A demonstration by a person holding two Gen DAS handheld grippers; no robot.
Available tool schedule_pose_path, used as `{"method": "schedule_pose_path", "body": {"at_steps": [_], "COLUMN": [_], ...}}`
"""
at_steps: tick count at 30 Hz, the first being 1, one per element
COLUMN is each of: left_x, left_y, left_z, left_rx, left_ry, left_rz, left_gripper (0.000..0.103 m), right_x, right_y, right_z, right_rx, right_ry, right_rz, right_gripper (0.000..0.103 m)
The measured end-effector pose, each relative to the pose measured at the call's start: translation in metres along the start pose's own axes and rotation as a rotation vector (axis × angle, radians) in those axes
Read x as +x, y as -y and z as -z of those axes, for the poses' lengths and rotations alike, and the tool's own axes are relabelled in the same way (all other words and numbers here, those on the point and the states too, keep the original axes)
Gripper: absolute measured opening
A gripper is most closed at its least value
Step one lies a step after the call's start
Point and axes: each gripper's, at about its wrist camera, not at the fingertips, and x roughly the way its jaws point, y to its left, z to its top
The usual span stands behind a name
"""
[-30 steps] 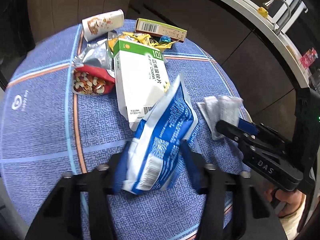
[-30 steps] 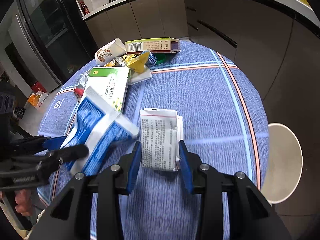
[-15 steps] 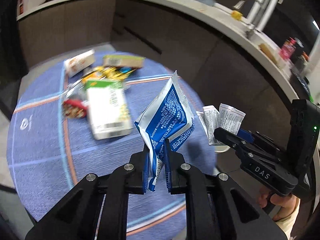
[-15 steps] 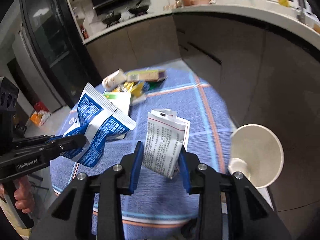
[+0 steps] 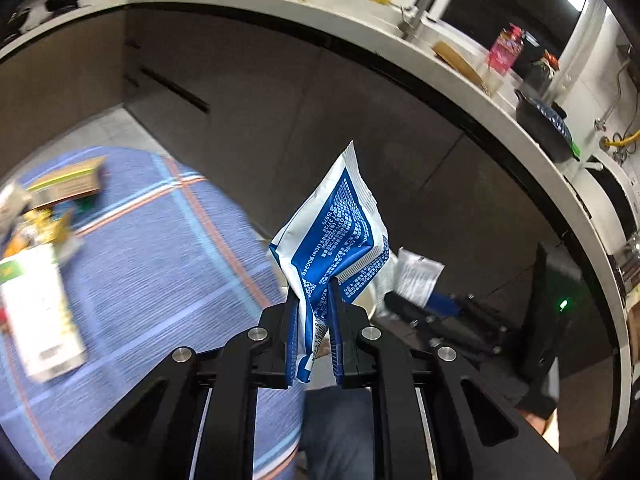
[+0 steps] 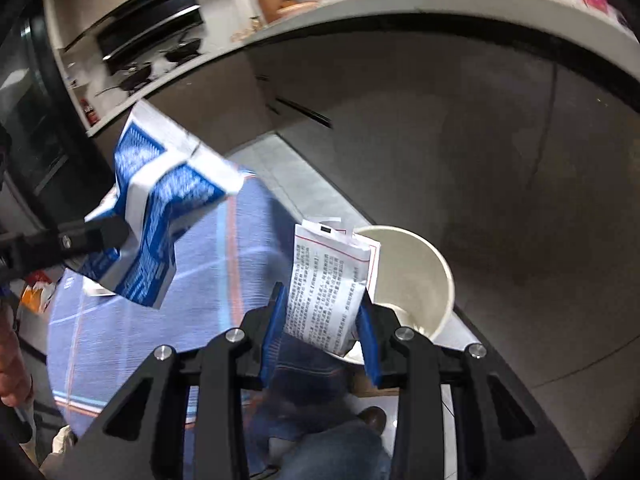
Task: Collect trash
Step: 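Carry both items over the white bin and open both tools to drop them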
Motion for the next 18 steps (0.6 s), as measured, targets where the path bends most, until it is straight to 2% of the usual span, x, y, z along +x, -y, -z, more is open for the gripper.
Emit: {"method": "schedule_pose_path", "body": {"at_steps": [4,8,14,18], "left_x": [0.044,0.086,0.135,0.157], "left_y": [0.01,0.011,0.01,0.014], "left_z": [-0.014,-0.024,-0.031,-0.031], "left_rx": [0.015,0.028,0.035,0.059], "left_ry": [-0.051,-0.101,-0.164,-0.188], "left_rz": [0.006,-0.024,-0.065,-0.092], "left_gripper": [0.012,0.012,0.013,0.016], "right_x": [0.032,0.066,0.106,0.131], "right_y": [0.025,0.044,0.058,0.054], "right_z": [0.004,0.01,0.017,0.012], "right_rx": [0.032,0.068,0.095,0.102], "right_ry": [-0.032,-0.075,-0.133,-0.165], "right_rz": [0.006,0.005,0.001,0.006], "right_gripper": [0.035,0.035,0.035,0.036]}}
